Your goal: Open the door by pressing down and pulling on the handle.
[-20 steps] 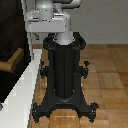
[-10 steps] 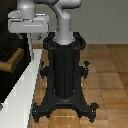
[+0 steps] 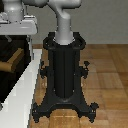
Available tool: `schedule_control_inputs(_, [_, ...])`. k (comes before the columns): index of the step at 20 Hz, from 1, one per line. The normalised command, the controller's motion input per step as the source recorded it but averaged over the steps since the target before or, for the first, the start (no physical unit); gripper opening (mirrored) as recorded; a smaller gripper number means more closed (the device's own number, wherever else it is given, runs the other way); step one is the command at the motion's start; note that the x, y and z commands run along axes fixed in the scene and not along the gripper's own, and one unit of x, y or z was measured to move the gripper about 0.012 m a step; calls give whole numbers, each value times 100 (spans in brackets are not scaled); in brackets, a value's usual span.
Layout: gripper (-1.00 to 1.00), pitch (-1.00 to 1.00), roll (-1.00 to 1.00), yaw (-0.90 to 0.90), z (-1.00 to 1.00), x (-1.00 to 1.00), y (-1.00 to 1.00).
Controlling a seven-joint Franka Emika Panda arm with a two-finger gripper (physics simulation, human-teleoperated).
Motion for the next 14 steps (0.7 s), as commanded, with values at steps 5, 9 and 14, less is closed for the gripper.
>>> schedule_control_inputs(5, [100,0,0,0,0,0,0])
schedule_control_inputs(9, [100,0,0,0,-25,0,-50])
schedule_control_inputs(14, [100,0,0,0,-80,0,-40])
